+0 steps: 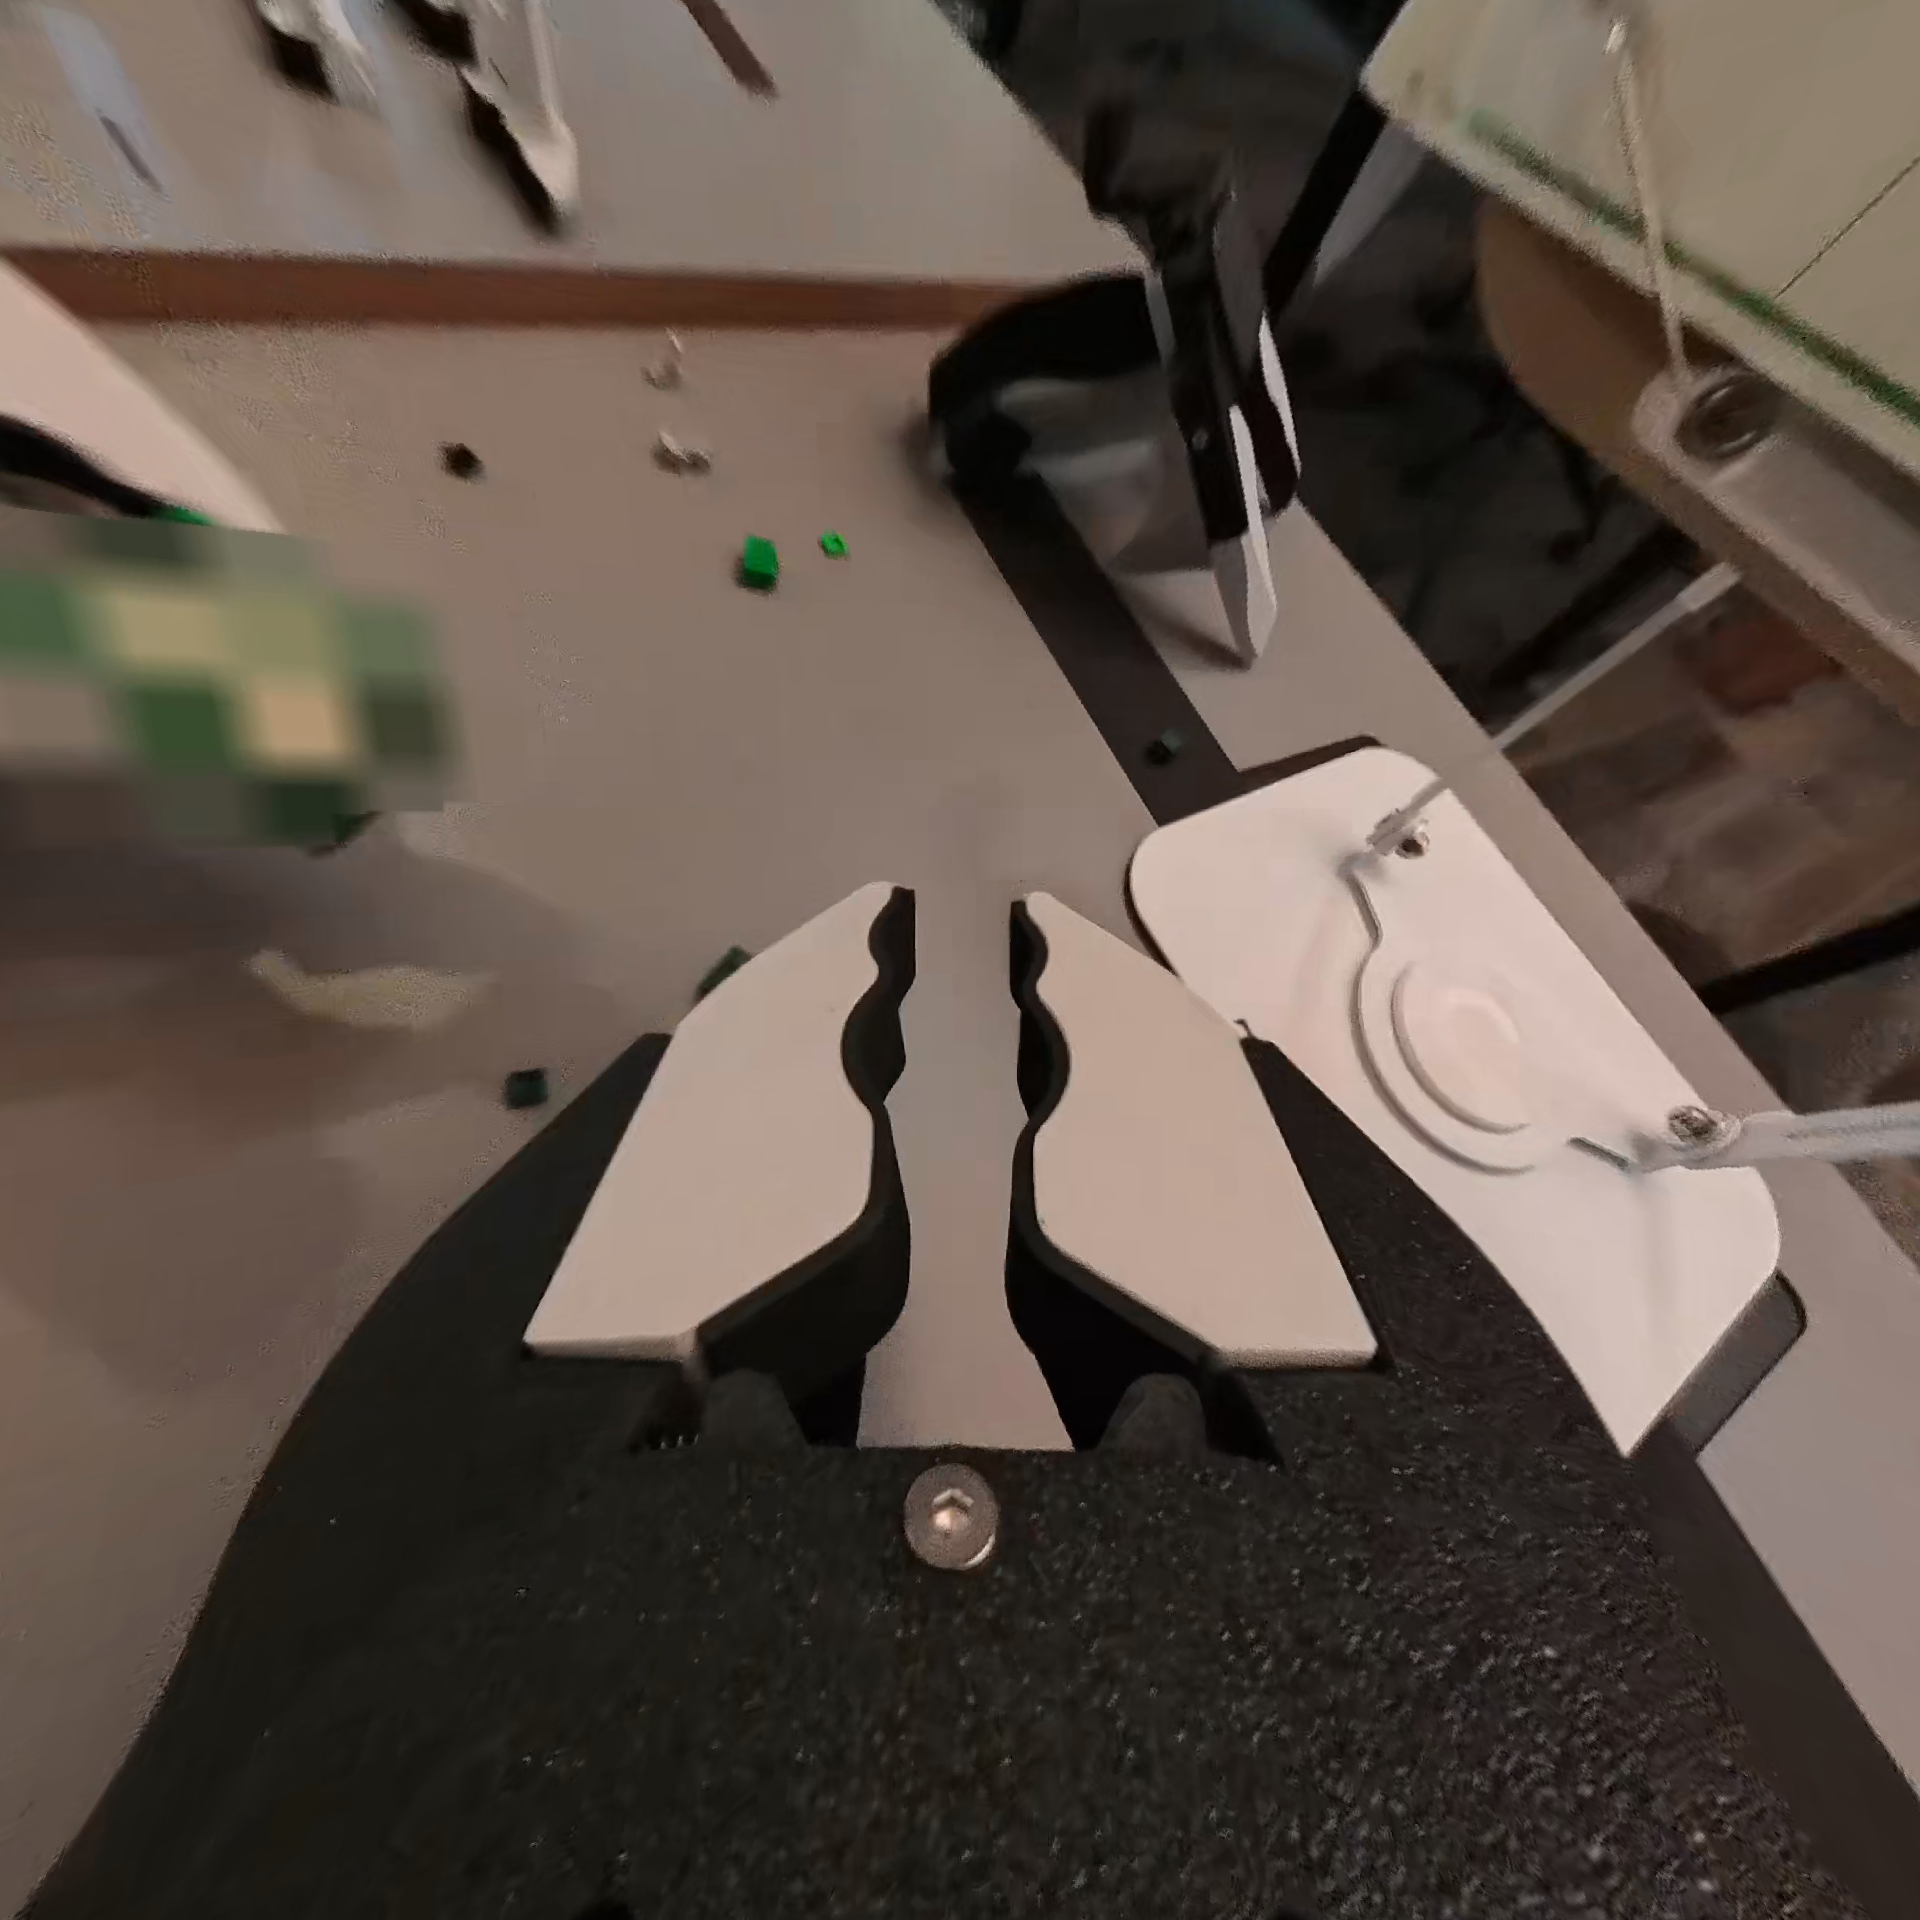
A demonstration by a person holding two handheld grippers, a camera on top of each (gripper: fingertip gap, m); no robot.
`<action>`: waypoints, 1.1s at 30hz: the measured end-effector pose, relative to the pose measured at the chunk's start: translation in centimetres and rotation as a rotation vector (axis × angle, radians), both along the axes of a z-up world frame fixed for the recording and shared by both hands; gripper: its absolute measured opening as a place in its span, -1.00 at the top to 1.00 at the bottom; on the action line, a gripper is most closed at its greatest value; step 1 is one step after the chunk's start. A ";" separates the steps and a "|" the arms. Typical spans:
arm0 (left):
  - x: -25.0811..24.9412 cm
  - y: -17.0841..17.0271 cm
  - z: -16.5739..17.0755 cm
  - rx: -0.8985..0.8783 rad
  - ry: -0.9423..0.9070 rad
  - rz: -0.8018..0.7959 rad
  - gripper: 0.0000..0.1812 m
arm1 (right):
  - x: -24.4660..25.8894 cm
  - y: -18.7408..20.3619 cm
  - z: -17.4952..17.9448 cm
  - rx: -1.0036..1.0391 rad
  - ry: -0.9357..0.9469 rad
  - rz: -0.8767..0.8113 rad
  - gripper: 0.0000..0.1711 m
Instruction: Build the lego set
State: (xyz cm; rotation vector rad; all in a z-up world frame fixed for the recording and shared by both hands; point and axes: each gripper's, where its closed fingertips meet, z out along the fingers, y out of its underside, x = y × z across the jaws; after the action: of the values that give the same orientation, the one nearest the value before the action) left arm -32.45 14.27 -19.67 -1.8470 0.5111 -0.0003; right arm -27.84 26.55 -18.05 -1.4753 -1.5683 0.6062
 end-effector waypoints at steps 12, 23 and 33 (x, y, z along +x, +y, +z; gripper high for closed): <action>4.8 -3.5 -0.3 -0.054 -0.069 -0.323 0.62 | -6.9 6.6 -4.0 -0.073 -0.272 -0.101 0.85; 6.1 -0.5 -0.4 0.048 0.006 -0.089 0.62 | -9.2 8.9 -6.3 -0.194 -0.263 -0.243 0.94; -7.4 -1.0 0.6 0.112 -0.242 0.463 0.62 | -10.0 11.2 -6.4 -0.236 -0.176 -0.349 0.92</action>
State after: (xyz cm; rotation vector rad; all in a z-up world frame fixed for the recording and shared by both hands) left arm -39.87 13.25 -19.04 -1.7878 -0.0887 0.1135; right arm -37.87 37.77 -24.44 -1.9730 -1.3547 0.4772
